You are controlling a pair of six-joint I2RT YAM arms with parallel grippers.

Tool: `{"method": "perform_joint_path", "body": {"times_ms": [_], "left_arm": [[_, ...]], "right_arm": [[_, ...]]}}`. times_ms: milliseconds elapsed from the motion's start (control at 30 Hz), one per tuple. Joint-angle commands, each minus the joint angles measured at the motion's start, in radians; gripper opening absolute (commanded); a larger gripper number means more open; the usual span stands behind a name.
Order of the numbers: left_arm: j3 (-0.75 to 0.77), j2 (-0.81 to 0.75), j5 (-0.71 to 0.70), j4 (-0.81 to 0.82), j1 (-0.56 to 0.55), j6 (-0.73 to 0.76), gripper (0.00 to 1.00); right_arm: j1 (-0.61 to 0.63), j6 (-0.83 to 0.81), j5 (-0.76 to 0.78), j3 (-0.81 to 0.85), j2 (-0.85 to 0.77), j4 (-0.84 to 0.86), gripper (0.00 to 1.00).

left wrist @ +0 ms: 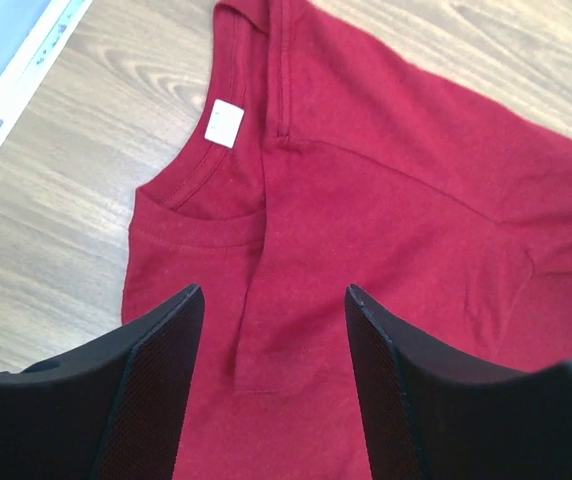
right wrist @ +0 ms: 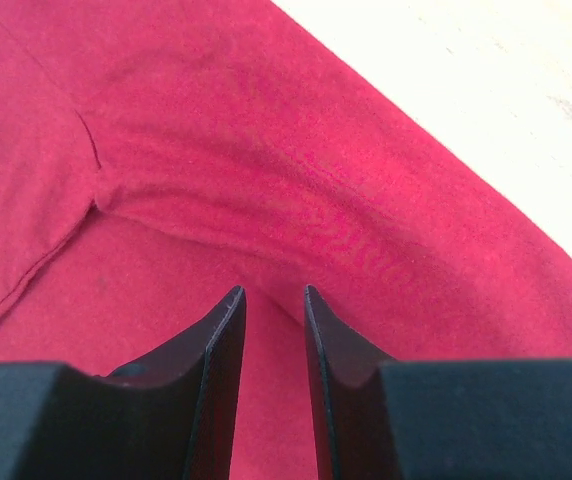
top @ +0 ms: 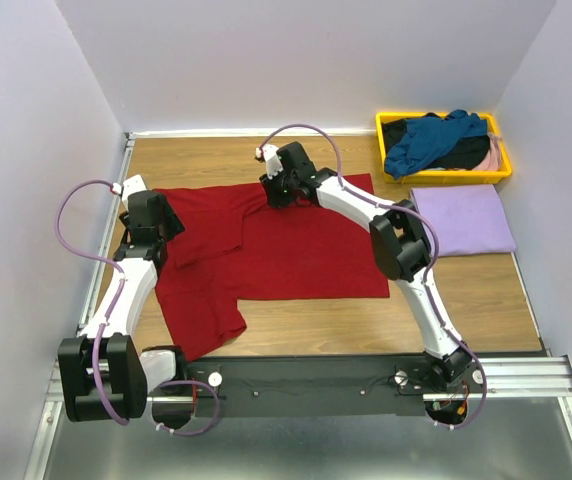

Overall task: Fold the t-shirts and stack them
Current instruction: Fold the tshirt

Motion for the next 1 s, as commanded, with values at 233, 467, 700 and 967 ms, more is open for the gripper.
{"method": "perform_joint_path", "body": {"times_ms": [233,467,700,967], "left_arm": [[0.000,0.011,-0.017,0.051,-0.007,0.014,0.70],[0.002,0.017,-0.023,0.053,-0.009,0.017,0.70],[0.003,0.020,-0.027,0.051,-0.010,0.017,0.70],[0.005,0.027,-0.034,0.050,-0.009,0.017,0.69]], "right_arm": [[0.012,0.016,-0.012,0.045,0.078,-0.004,0.30],[0.012,0.023,-0.012,0.042,0.076,-0.004,0.12],[0.012,0.016,-0.004,0.021,0.027,-0.005,0.01],[0.012,-0.004,-0.001,-0.025,-0.037,-0.005,0.01]]}}
